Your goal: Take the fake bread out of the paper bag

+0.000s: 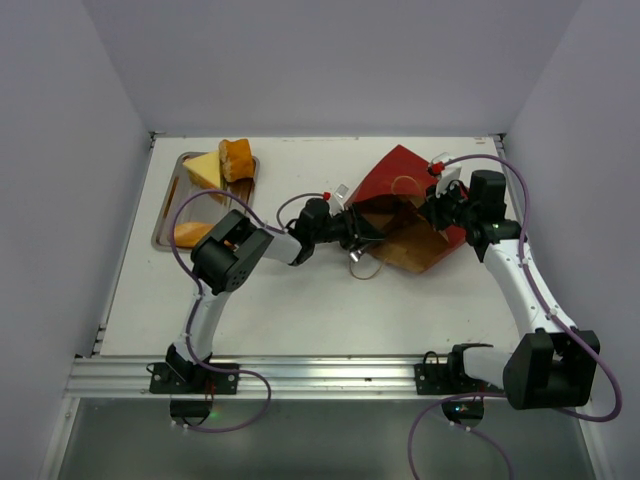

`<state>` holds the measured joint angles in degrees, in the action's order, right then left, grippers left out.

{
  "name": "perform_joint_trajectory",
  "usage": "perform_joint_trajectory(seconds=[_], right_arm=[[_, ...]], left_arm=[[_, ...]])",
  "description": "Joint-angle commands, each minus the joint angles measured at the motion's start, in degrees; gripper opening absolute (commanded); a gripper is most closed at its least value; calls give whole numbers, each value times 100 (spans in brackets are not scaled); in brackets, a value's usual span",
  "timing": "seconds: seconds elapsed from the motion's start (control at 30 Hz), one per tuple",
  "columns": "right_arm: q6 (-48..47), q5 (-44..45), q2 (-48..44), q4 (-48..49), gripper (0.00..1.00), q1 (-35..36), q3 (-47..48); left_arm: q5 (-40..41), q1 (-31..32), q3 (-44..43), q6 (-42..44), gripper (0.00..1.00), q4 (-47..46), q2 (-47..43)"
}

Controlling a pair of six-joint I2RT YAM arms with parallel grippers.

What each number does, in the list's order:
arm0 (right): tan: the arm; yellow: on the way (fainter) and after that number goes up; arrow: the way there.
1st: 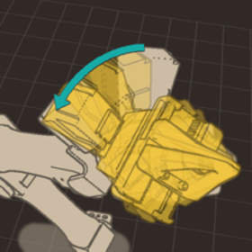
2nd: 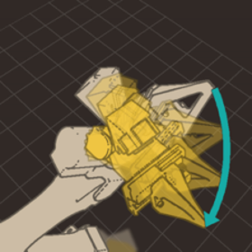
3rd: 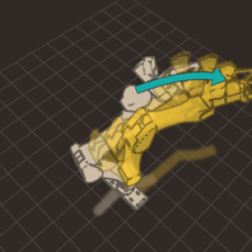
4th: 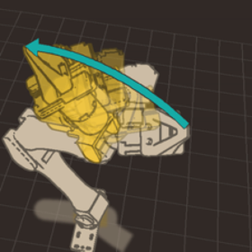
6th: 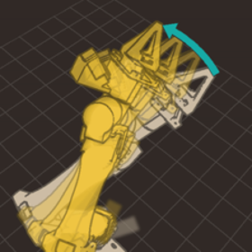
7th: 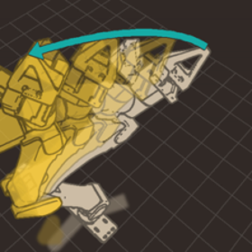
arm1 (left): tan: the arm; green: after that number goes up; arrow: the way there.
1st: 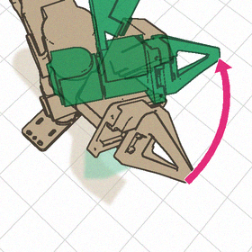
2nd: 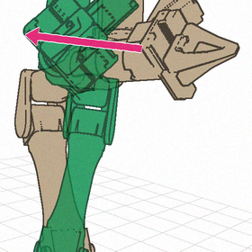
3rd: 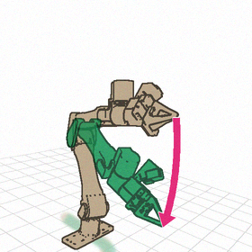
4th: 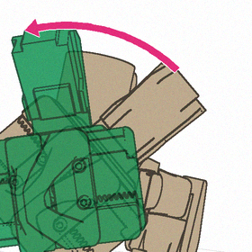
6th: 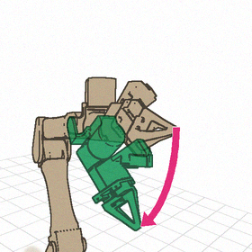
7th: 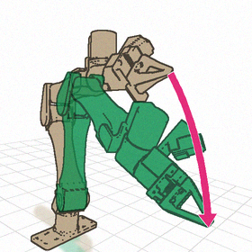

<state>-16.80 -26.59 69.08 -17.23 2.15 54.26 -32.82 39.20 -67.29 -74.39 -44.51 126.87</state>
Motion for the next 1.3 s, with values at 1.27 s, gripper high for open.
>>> perform_joint_trajectory(seconds=[1.27], right_arm=[[1,-180,-8,36,2,-4,94]], left_arm=[[241,-26,-654,320,47,321,207]])
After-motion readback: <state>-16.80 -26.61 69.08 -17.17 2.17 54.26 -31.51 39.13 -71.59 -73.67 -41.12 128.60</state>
